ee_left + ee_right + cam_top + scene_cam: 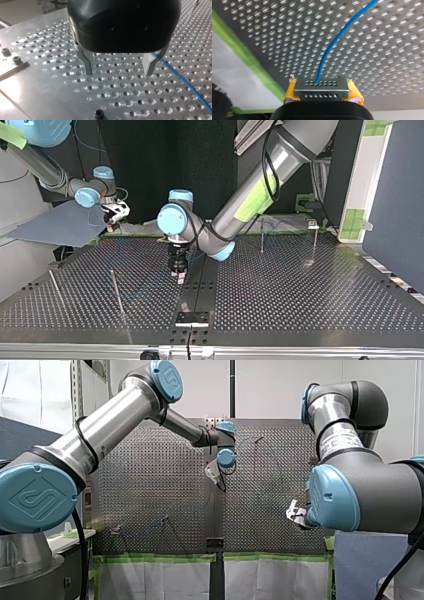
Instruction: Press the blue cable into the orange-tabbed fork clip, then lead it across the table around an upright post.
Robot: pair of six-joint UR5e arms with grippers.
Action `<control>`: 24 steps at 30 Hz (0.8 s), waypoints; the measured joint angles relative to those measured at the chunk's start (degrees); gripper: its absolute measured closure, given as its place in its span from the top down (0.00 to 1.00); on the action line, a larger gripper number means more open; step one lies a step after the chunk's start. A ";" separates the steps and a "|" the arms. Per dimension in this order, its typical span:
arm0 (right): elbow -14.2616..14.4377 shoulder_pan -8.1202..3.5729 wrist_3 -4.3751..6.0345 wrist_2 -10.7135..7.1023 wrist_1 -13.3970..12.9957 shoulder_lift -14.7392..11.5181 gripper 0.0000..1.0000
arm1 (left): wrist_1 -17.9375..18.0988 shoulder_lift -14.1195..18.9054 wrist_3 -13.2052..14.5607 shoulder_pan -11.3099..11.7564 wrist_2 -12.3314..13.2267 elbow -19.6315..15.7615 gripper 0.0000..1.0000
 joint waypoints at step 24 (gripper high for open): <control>-1.44 -2.61 0.05 -0.08 -5.41 5.80 0.00 | 0.34 0.00 -0.53 0.97 2.03 0.00 0.97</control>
